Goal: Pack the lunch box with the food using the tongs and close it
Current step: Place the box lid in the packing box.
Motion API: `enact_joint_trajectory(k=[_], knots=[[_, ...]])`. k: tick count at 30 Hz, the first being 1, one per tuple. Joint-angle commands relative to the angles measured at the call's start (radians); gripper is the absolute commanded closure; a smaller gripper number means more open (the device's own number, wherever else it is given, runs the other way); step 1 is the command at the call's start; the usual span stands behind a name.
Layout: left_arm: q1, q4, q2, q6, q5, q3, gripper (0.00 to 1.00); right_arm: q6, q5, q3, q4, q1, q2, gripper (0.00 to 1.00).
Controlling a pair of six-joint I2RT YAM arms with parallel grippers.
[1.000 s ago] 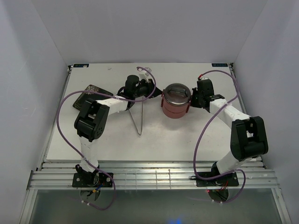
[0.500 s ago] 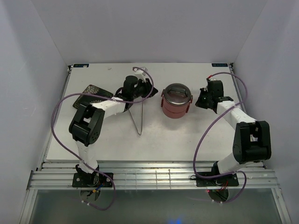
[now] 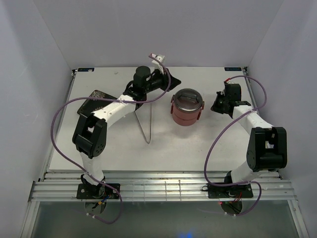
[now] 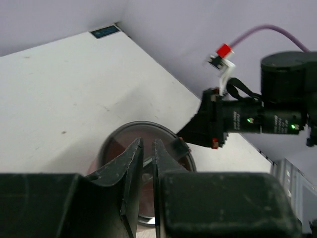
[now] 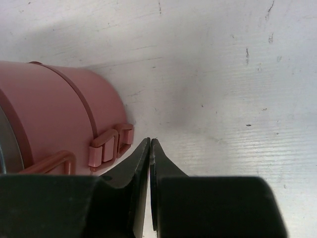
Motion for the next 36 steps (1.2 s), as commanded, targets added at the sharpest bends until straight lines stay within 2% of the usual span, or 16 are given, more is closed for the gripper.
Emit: enact_joint_trajectory(k=[1,11,18,21,26,29,32,33,36], knots=[[-0.022,-0.018,0.054,0.030,0.089,0.042,0.76,0.006,-0.008,0.024,0.006,-0.011,-0.002,0.92],[-0.060,-0.016,0.198,0.034,0.092,0.033,0.78,0.015,-0.034,-0.014,0.027,-0.016,-0.031,0.92],[-0.066,-0.015,0.178,0.071,0.029,-0.021,0.77,-0.003,-0.051,-0.017,0.029,-0.016,-0.051,0.92],[-0.066,-0.012,0.137,0.093,0.024,-0.040,0.72,-0.028,-0.061,-0.017,0.030,-0.016,-0.058,0.92],[-0.066,-0.016,0.067,0.151,0.058,-0.041,0.64,-0.071,-0.117,-0.006,0.018,-0.028,-0.048,0.85],[-0.068,-0.047,0.053,0.151,0.078,-0.047,0.64,-0.065,-0.084,0.000,-0.019,-0.030,-0.068,0.83],[-0.082,-0.054,0.016,0.163,0.081,-0.075,0.65,-0.060,-0.115,-0.020,-0.013,-0.030,-0.100,0.77],[-0.086,-0.070,-0.007,0.175,0.081,-0.078,0.64,-0.060,-0.120,-0.031,-0.014,-0.030,-0.107,0.71],[-0.092,-0.132,-0.039,0.263,0.066,-0.063,0.52,-0.068,-0.121,-0.052,-0.013,-0.034,-0.137,0.66]])
